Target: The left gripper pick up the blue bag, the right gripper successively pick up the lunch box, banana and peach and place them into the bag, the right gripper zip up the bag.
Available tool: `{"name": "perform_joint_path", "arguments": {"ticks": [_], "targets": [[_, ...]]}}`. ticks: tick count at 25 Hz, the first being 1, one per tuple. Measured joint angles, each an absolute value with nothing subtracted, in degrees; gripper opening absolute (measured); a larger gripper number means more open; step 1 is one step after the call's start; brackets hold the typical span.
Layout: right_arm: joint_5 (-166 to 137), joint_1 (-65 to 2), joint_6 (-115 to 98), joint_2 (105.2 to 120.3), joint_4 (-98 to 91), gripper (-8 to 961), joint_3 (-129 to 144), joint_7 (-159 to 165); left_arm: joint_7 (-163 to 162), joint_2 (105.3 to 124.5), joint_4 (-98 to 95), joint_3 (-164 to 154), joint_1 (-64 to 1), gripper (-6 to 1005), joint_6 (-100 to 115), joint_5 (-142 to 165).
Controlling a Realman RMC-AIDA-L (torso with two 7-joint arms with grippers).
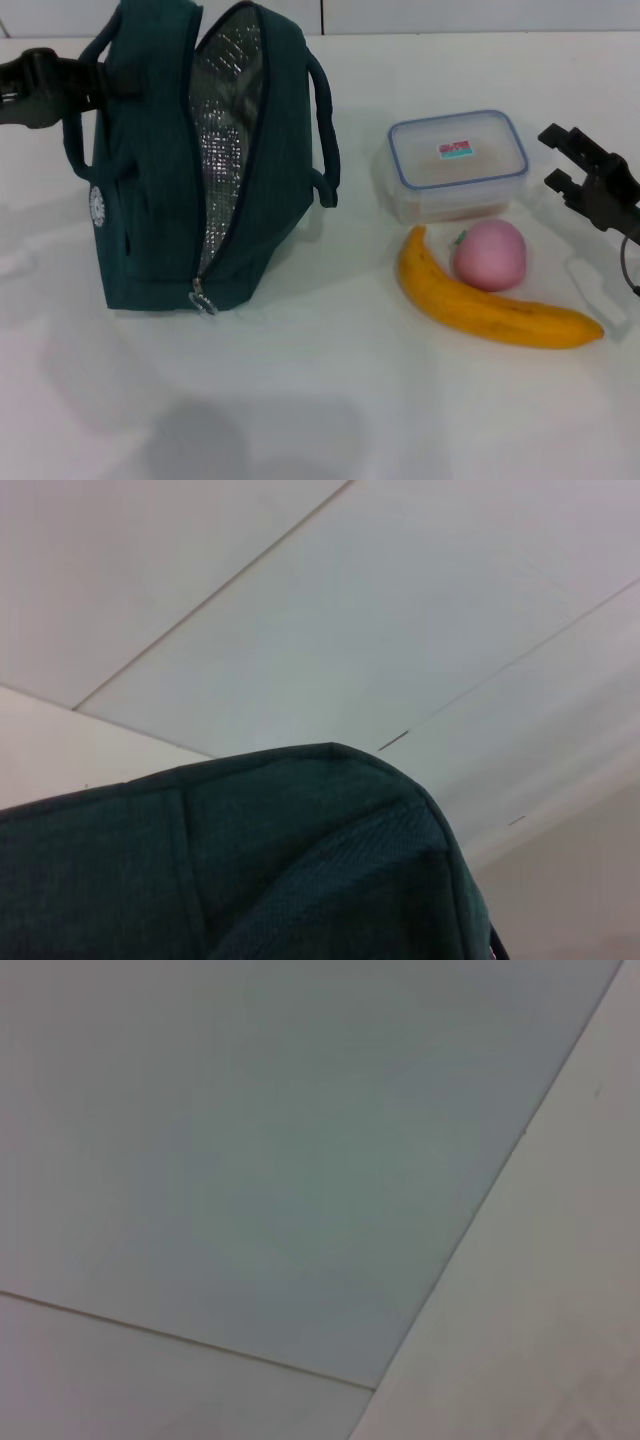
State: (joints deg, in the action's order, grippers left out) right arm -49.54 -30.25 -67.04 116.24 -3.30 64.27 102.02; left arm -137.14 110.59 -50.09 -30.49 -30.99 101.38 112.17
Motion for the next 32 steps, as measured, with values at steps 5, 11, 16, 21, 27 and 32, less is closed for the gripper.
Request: {"name": "perform_joint_path", "arguments": {"ticks": [5, 11, 16, 21, 27, 32], "targets": [[-49.5, -32.3, -64.3, 116.23, -3.1, 884, 64.1, 102.3, -136.2, 110.75, -49.5, -30.5, -31.4, 44, 100.7, 112.0], [-49.3, -35.3, -60.8, 116.20, -2.1, 883, 64.2, 102.7, -135.5, 111.10, -49.4, -30.5, -31.5, 44, 99.8, 111.8], [-49.6, -37.9, -59.1, 116.18, -1.5, 876, 64.4, 102.7, -134.9, 111.36, -49.3, -30.5, -31.6, 44, 99.3, 111.7], [-50.0, -39.5, -58.0, 116.18, -0.7, 868, 64.6, 102.7, -134.5, 111.61, -49.3, -30.6, -31.6, 44, 98.6, 111.5], [-50.1, -41.0, -57.6, 116.19, 0.0, 858, 64.7, 102.7, -134.0, 111.73, -49.3, -30.5, -31.6, 44, 98.6, 111.4], [-50.1, -41.3, -57.9, 116.19, -0.2, 850, 64.7, 102.7, -133.6, 111.98, -49.3, -30.6, -31.6, 44, 98.6, 111.4]]}}
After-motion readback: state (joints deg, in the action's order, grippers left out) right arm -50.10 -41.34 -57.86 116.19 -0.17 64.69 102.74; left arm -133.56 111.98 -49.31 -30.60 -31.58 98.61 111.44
